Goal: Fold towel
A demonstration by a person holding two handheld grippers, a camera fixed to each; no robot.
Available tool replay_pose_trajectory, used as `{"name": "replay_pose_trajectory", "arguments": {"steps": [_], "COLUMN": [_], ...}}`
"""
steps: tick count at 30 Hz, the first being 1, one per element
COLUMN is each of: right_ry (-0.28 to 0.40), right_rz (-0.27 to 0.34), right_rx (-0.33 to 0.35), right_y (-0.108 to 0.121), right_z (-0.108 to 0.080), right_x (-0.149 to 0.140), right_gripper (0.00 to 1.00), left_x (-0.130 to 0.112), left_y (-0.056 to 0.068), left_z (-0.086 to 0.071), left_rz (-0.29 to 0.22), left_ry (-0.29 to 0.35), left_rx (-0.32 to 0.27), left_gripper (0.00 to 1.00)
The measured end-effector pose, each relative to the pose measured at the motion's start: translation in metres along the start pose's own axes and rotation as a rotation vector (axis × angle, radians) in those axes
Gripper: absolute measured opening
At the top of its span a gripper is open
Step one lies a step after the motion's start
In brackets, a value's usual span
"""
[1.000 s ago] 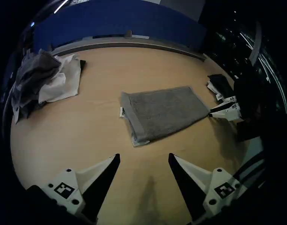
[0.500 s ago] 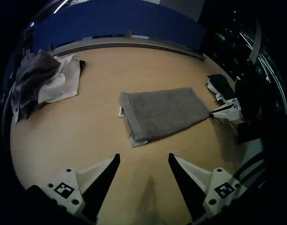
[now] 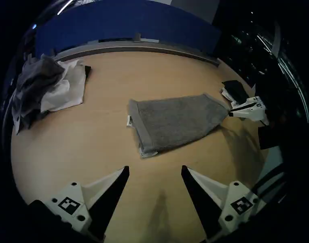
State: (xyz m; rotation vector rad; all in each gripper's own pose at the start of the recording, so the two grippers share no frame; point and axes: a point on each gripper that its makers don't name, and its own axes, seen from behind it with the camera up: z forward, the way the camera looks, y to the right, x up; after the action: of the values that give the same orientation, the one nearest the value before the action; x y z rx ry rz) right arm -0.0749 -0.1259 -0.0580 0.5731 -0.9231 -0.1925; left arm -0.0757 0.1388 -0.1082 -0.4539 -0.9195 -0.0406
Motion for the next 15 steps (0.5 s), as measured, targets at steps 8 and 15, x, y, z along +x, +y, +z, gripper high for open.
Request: {"name": "replay_pose_trajectory", "arguments": {"steps": [8, 15], "right_ry": [0.034, 0.048], "right_rz": [-0.056, -0.129], "right_rx": [0.016, 0.037], "right_y": [-0.018, -0.038], "right_z": [-0.001, 0.008], "right_x": [0.039, 0.073], "right_gripper": [0.03, 0.03], "left_x": [0.0, -0.002], "left_y": [0.0, -0.002], "left_z": [-0.003, -0.008], "left_rz": [-0.003, -0.009], "left_ry": [0.007, 0.018], "left_rx": [-0.006, -0.009], "left_gripper": [0.95, 0.96]}}
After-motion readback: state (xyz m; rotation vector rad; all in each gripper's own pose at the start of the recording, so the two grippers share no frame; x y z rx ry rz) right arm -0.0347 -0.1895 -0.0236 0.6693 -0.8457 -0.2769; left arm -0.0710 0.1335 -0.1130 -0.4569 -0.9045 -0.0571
